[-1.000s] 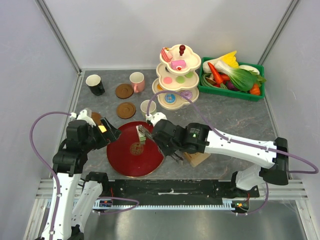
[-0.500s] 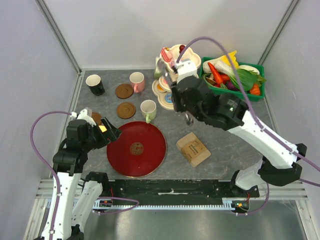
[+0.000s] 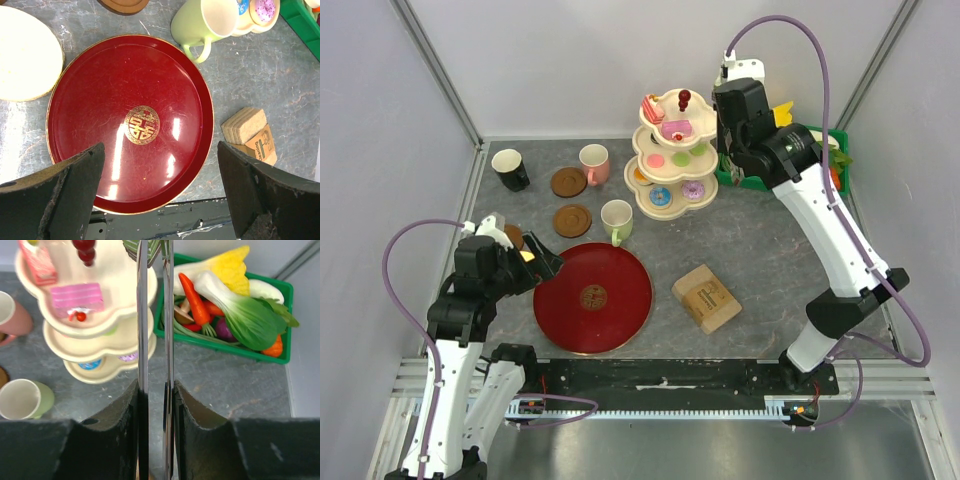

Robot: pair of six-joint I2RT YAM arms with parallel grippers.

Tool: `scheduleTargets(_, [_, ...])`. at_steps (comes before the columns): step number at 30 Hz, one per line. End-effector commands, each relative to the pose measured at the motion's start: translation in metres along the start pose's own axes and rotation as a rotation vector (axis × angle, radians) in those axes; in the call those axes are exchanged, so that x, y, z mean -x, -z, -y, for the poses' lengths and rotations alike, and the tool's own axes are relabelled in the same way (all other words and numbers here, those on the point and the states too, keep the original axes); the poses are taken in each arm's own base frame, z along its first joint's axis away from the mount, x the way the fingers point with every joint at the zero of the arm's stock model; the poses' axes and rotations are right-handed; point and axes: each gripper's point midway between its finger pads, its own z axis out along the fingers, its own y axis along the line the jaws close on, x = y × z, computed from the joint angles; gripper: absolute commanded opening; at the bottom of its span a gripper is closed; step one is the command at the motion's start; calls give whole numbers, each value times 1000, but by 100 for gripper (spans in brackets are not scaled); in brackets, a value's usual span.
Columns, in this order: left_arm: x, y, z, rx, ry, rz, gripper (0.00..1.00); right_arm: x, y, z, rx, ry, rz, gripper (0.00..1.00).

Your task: Serve the afternoon tea

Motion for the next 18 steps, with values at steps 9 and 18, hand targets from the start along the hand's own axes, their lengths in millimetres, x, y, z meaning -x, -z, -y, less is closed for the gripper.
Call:
scheduleTargets(9, [11, -2, 7, -20, -11, 30, 99, -22, -22, -1, 39, 22, -76, 21])
scheduleTargets(18, [11, -4, 1, 6, -20, 35, 99, -40, -37, 1, -6, 52, -137, 23])
